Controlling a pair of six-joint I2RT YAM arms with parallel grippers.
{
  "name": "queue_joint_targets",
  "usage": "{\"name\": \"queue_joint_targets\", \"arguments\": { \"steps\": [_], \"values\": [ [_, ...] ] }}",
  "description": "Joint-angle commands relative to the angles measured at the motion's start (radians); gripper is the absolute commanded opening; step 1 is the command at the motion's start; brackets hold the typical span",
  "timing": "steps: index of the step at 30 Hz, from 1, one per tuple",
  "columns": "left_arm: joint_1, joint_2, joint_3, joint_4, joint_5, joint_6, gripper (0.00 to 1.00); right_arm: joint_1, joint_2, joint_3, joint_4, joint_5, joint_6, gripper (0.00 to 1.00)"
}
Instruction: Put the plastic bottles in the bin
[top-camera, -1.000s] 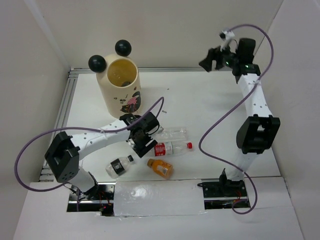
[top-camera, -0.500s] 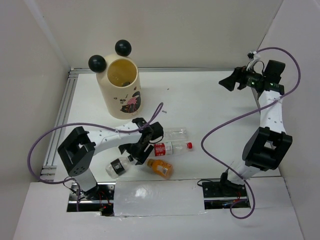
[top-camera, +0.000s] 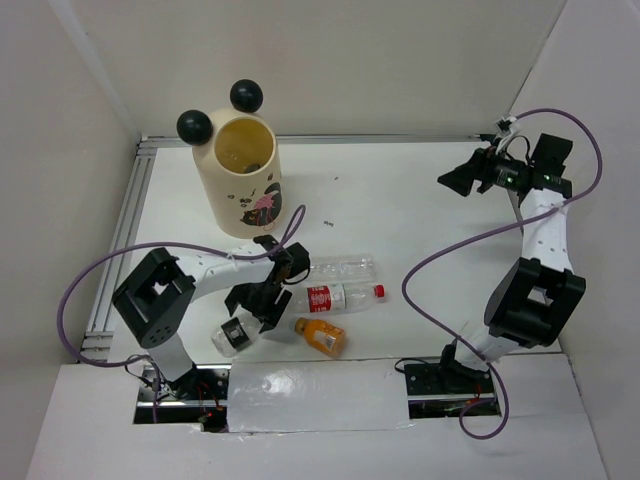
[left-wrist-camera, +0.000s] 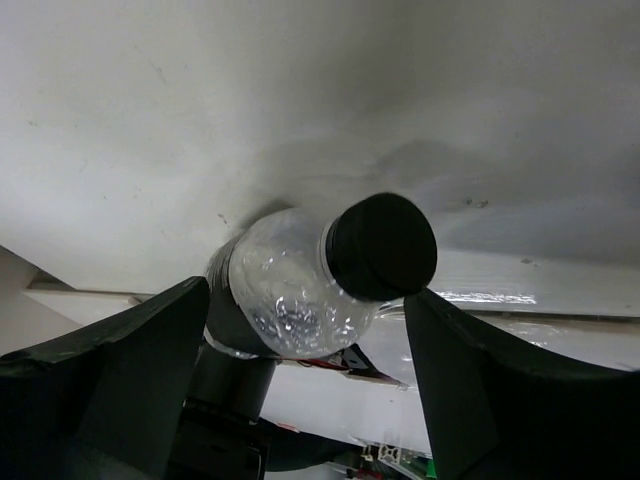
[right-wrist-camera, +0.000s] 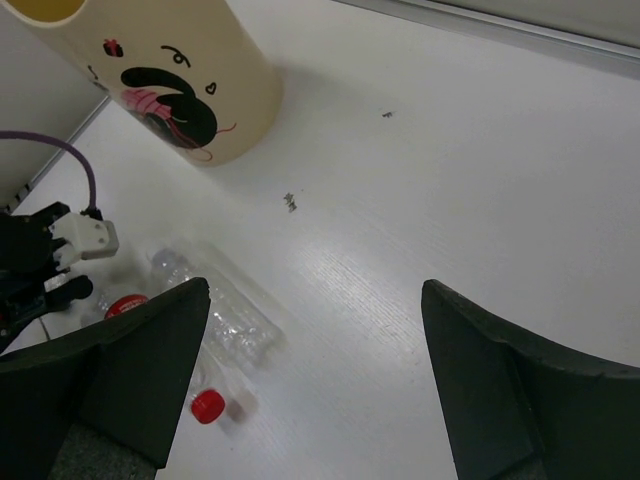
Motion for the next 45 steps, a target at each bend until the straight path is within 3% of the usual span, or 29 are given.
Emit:
{"name": "queue_joint_targets", "arguments": {
  "steps": [1, 5, 8, 12, 13, 15, 16, 18, 19, 20, 22, 23, 25, 27, 30, 31, 38, 45],
  "values": [
    [0.025, 0.022, -0.004, 0.019, 0.025, 0.054, 0.9, -0.03, -0.066, -0.007, -0.031, -0.057, -0.027, 0.93],
    [0.051, 0.068, 0.018, 0.042, 0.05, 0.092, 0.83, -0.051, -0.076, -0.018, -0.041, -0.095, -0.036, 0.93],
    [0.06, 0.077, 0.018, 0.053, 0.07, 0.105, 0.7, -0.073, -0.085, -0.018, -0.066, -0.105, -0.056, 0.93],
    [0.06, 0.067, 0.009, 0.053, 0.079, 0.105, 0.47, -0.109, -0.085, -0.018, -0.087, -0.135, -0.068, 0.93],
    [0.06, 0.056, 0.009, 0.053, 0.07, 0.105, 0.28, -0.109, -0.085, -0.018, -0.098, -0.135, -0.068, 0.93],
    [0.06, 0.036, 0.03, 0.026, 0.07, 0.088, 0.15, -0.109, -0.085, -0.018, -0.113, -0.135, -0.089, 0.93],
    [0.042, 0.021, 0.048, 0.009, 0.07, 0.064, 0.13, -0.109, -0.085, -0.018, -0.142, -0.144, -0.129, 0.91],
    [0.016, -0.034, 0.148, -0.04, 0.061, 0.031, 0.12, -0.109, -0.085, -0.018, -0.193, -0.144, -0.203, 0.87],
    [-0.019, -0.053, 0.201, -0.098, 0.041, 0.014, 0.1, -0.109, -0.094, -0.027, -0.259, -0.144, -0.314, 0.85],
    [-0.057, -0.083, 0.331, -0.123, 0.003, -0.012, 0.09, -0.109, -0.111, -0.042, -0.323, -0.134, -0.435, 0.75],
    [-0.094, -0.084, 0.483, -0.18, -0.042, -0.021, 0.05, -0.077, -0.138, -0.096, -0.353, -0.103, -0.521, 0.62],
    [-0.108, -0.084, 0.63, -0.18, -0.065, -0.01, 0.02, -0.044, -0.155, -0.121, -0.353, -0.086, -0.549, 0.56],
    [-0.128, -0.072, 0.767, -0.18, -0.112, 0.052, 0.01, -0.005, -0.201, -0.196, -0.307, -0.033, -0.564, 0.47],
    [-0.139, -0.071, 0.885, -0.046, -0.14, 0.124, 0.0, 0.056, -0.223, -0.231, -0.282, 0.015, -0.564, 0.47],
    [-0.096, -0.108, 0.938, 0.152, -0.188, 0.277, 0.0, 0.114, -0.235, -0.268, -0.249, 0.047, -0.542, 0.47],
    [-0.076, -0.119, 0.938, 0.305, -0.188, 0.319, 0.0, 0.127, -0.235, -0.282, -0.249, 0.061, -0.542, 0.47],
    [0.146, -0.242, 0.639, 1.014, -0.393, 0.641, 0.0, 0.191, -0.266, -0.316, -0.229, 0.11, -0.533, 0.45],
    [0.333, -0.177, 0.582, 1.157, -0.462, 0.662, 0.0, 0.254, -0.307, -0.351, -0.195, 0.184, -0.513, 0.53]
  ]
}}
